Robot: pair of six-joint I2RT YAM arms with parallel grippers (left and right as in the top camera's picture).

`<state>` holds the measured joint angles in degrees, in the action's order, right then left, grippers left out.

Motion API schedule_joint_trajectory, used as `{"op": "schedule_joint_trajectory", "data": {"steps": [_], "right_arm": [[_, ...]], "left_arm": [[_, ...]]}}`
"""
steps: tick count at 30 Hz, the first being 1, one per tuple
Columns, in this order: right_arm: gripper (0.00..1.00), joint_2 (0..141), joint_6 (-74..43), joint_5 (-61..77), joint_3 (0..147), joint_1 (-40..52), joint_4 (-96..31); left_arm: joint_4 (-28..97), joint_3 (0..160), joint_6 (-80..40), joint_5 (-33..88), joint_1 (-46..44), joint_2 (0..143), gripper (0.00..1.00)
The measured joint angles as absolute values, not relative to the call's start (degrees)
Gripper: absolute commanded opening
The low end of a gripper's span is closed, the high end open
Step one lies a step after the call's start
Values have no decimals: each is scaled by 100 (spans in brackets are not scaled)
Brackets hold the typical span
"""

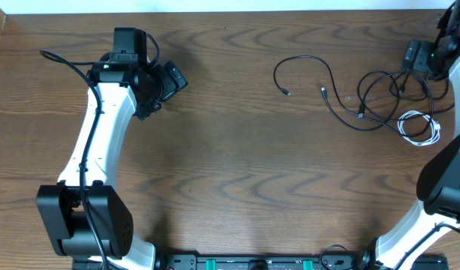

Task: Untangle cables

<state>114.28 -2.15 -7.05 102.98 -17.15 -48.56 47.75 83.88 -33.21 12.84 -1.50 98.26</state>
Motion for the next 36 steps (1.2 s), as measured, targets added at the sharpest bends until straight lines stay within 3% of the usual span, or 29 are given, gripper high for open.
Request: {"op": "schedule_joint_trajectory", "data": {"steps": [18,36], "right_arm": [[99,10676,-217,-709,10296,-3111,-4856],[99,9824,-217,-991,10278,-3131,-4856]], "left_arm": [[4772,8388,-3321,1284,-150,9826,98],[4775,8388,-3321,1282,-150,9826,98]]}}
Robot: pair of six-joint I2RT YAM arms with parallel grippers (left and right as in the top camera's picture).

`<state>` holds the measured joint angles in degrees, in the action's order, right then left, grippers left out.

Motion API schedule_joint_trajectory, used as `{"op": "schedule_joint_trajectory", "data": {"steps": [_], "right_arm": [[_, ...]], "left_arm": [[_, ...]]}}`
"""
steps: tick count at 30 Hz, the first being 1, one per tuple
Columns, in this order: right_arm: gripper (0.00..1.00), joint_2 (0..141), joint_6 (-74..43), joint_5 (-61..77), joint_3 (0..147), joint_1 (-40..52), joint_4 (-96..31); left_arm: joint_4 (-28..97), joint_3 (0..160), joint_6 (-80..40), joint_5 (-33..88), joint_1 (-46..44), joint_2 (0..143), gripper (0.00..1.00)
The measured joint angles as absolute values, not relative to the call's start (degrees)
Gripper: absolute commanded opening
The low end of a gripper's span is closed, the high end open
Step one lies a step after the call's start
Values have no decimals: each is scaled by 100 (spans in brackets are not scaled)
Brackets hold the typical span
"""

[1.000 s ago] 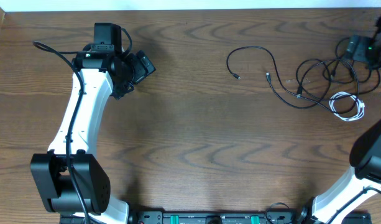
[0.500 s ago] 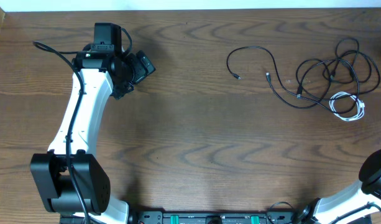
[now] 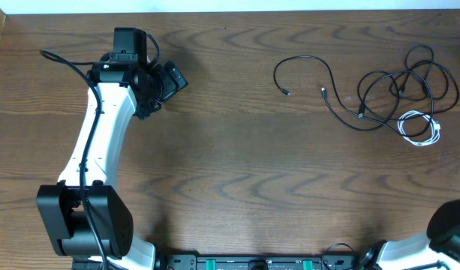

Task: Untangle cables

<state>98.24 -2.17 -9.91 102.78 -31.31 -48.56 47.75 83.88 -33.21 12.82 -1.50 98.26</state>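
Note:
A tangle of black cables (image 3: 398,86) lies at the right of the wooden table (image 3: 237,165), its loops reaching up toward the far right corner. A small white cable coil (image 3: 421,127) sits against its lower right side. One black strand (image 3: 308,64) arcs out to the left, with loose plug ends near the middle right. My left gripper (image 3: 172,79) hovers far off at the upper left, away from every cable; its jaws are too small to read. The right gripper is out of view; only part of the right arm's base (image 3: 451,225) shows.
The left arm (image 3: 102,127) stretches from its base at the bottom left up to the upper left. A bar with connectors (image 3: 252,262) runs along the front edge.
The right gripper, which was over the top right of the black tangle, has left the view. The tangle's upper loops now lie uncovered. The left arm has not moved.

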Motion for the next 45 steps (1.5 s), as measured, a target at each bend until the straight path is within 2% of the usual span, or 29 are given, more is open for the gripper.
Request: {"op": "schedule_joint_trajectory", "data": {"steps": [13,30,38,45], "right_arm": [[99,9657,-217,-423,10278,-2941,-4919],[99,8318,117,-469,10121,-1085,-4434],[99,6720,344,-740,8628,-73,-3669],[99,5122,443,-829,6604,178,-2324]], "left_arm": [[4772,8388,-3321,1284,-150,9826,98],[4775,8388,-3321,1284,-150,9826,98],[4777,8388,-3321,1304,-150,9826,98],[4777,8388,-3321,1299,-150,9826,98]]}}
